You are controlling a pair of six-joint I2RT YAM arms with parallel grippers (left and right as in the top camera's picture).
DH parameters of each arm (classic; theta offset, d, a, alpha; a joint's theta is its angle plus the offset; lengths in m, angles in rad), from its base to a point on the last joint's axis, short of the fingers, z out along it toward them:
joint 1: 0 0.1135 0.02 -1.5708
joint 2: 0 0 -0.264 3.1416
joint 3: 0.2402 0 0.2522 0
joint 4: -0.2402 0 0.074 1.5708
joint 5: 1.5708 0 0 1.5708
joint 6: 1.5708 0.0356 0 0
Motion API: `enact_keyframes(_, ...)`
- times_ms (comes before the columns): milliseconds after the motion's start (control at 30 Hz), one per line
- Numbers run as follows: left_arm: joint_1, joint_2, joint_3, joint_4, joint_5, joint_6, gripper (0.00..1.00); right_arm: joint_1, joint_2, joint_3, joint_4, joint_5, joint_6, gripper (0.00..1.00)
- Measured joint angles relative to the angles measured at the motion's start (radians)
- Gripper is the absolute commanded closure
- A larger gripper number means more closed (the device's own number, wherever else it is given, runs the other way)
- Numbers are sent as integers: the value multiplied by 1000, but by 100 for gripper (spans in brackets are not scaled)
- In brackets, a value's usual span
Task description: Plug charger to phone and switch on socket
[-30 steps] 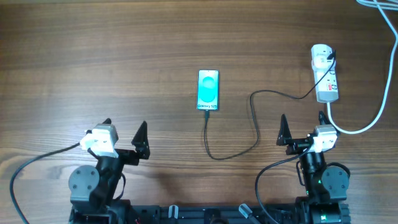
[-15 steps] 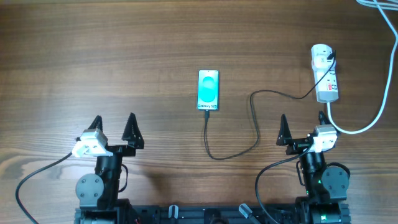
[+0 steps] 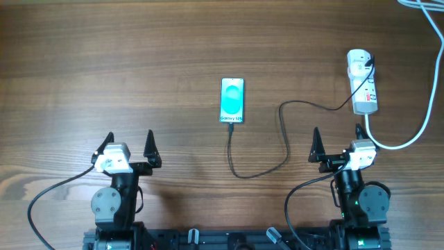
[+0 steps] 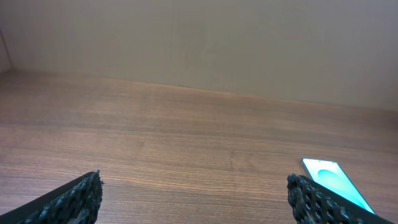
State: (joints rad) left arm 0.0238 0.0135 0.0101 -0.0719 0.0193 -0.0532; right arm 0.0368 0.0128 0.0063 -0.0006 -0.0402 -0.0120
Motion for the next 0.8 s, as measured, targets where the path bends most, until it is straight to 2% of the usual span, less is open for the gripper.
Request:
enact_keyframes(333, 0, 0, 0, 0, 0, 94, 0, 0, 0, 0, 0, 0, 0, 0)
enact_keyframes(600, 0, 0, 0, 0, -25, 42, 0, 0, 0, 0, 0, 0, 0, 0)
enact_keyframes(800, 0, 0, 0, -1, -30, 49, 0, 0, 0, 0, 0, 0, 0, 0)
